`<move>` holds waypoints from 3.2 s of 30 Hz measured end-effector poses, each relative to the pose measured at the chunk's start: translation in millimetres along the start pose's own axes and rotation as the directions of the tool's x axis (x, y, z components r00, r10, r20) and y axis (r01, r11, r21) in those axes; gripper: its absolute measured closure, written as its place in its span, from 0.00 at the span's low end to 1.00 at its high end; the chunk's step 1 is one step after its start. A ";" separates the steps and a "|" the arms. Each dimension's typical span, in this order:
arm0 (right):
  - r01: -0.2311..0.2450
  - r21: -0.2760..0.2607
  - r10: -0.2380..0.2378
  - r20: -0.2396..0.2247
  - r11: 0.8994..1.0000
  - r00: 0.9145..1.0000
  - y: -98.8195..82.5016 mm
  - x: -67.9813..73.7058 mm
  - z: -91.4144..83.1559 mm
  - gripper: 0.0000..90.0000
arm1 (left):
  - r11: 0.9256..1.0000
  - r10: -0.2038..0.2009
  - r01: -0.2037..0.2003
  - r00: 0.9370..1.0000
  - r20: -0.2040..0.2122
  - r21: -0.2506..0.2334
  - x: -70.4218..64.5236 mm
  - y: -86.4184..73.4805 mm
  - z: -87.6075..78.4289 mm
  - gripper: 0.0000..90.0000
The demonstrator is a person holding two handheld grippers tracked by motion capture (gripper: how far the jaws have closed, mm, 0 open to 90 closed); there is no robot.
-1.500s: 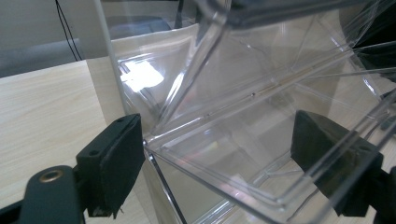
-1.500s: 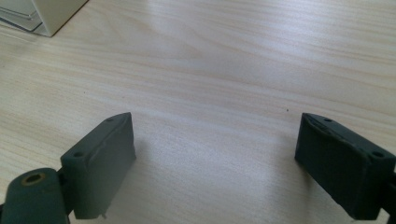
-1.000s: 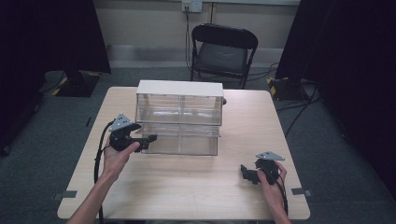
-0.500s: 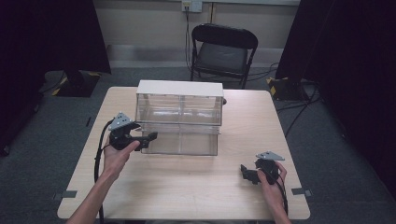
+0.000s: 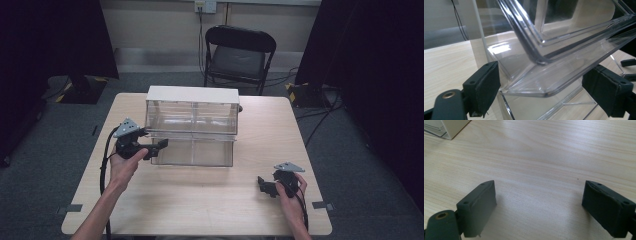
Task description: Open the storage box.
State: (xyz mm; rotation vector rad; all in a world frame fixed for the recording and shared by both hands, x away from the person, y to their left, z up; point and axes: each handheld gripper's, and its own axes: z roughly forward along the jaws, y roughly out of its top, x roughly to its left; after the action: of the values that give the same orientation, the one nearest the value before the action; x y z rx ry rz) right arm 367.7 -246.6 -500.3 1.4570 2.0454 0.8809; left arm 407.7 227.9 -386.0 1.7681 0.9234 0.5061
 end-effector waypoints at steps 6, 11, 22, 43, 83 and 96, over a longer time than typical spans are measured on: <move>0.000 0.000 0.000 0.000 1.000 1.000 0.0 0.0 0.0 0.13 | 0.999 -0.033 0.033 0.999 0.016 -0.027 2.0 -4.0 -1.7 0.19; -0.001 0.000 0.001 0.000 1.000 1.000 0.0 0.1 0.0 0.13 | 0.999 -0.028 0.028 0.999 0.022 -0.018 3.8 -3.9 -1.5 0.20; 0.000 0.000 0.000 0.000 1.000 1.000 0.0 0.0 0.0 0.13 | 0.999 -0.031 0.031 0.999 0.014 -0.019 3.0 -4.4 -1.4 0.22; 0.000 0.000 0.000 0.000 1.000 1.000 0.0 0.0 0.0 0.13 | 0.999 -0.032 0.032 0.999 0.009 -0.012 3.9 -5.5 0.6 0.23; -0.001 0.000 0.001 0.000 1.000 1.000 0.0 0.0 0.0 0.13 | 0.999 -0.030 0.030 1.000 0.007 -0.010 3.6 -5.1 0.5 0.23; 0.000 0.000 0.000 0.000 1.000 1.000 0.0 0.0 0.0 0.13 | 1.000 -0.028 0.028 1.000 0.007 -0.010 3.5 -5.2 0.7 0.23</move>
State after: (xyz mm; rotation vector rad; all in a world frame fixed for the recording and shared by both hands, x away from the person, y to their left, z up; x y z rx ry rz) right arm 367.7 -246.6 -500.3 1.4575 2.0454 0.8810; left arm 408.5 231.2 -391.3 1.7441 0.9383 0.4860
